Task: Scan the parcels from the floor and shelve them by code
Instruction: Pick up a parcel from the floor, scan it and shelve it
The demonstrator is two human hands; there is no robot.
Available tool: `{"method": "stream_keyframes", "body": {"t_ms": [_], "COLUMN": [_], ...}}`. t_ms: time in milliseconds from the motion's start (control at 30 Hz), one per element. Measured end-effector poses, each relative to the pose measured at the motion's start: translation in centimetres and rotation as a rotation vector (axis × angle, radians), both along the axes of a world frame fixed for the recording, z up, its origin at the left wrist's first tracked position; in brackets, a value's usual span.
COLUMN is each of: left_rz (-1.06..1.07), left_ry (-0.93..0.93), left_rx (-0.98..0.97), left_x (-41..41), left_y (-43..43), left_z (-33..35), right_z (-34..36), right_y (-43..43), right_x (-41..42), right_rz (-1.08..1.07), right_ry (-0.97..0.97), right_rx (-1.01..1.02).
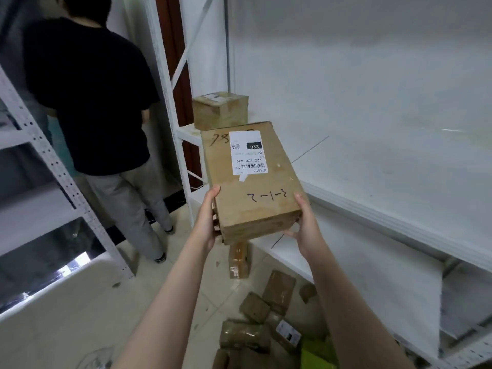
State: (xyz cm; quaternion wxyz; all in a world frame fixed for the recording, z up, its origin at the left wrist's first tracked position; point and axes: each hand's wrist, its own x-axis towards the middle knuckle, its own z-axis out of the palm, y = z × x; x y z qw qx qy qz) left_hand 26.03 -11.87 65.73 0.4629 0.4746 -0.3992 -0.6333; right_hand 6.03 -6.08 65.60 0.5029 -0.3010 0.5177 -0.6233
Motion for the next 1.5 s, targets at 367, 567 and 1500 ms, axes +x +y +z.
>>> {"method": "stream_keyframes", "body": {"t_ms": [367,567,1500], "left_rz": [-0.124,-0.157,-0.461], "left_ry": [0.019,0.046,-0.128], "left_rx": [-0.122,-0.146,0.128], "left_x": [-6.3,-9.5,-8.2], "left_y": [-3.7,-7.9,-42.6], "left_z": [6.0,7.6,3.1], "right_z": [5.0,6.6,1.8], "right_y": [-2.2,-5.1,-34.6], "right_x": [-5.3,-6.8,-2.5], "right_rz": [-0.142,-0.204,-0.562], "right_ry": [-0.035,-0.039,0.125], "right_rx": [-0.086,-0.123,0.224]}}
